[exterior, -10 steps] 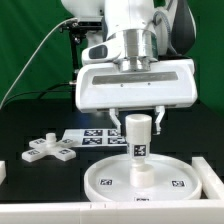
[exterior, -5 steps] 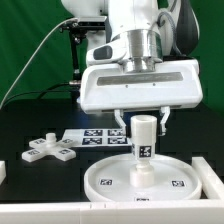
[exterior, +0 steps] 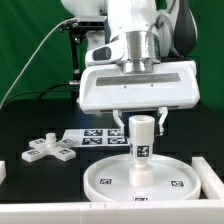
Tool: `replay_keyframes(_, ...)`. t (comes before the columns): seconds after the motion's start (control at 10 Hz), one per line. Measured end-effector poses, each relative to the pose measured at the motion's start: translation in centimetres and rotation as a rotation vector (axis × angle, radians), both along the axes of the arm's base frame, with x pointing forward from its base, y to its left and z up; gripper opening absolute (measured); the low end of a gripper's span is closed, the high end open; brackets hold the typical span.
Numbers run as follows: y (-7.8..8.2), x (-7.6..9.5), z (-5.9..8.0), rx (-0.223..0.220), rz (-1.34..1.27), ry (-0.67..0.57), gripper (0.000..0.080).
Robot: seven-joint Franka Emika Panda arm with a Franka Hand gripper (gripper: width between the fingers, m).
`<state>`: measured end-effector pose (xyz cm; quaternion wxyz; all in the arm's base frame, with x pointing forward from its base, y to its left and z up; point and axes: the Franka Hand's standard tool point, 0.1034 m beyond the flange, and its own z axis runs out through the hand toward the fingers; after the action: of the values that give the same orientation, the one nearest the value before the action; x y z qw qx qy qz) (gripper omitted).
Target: Assemble round table
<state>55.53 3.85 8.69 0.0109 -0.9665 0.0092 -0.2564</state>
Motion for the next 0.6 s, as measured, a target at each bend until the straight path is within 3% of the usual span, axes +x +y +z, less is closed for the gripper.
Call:
replay_keyframes(0.4, 0.1, -0.43, -0.54, 0.0, 0.002, 0.01, 0.0406)
replay_keyframes(0.6, 0.05, 0.41, -1.0, -0.003, -0.002, -0.019, 0.0406)
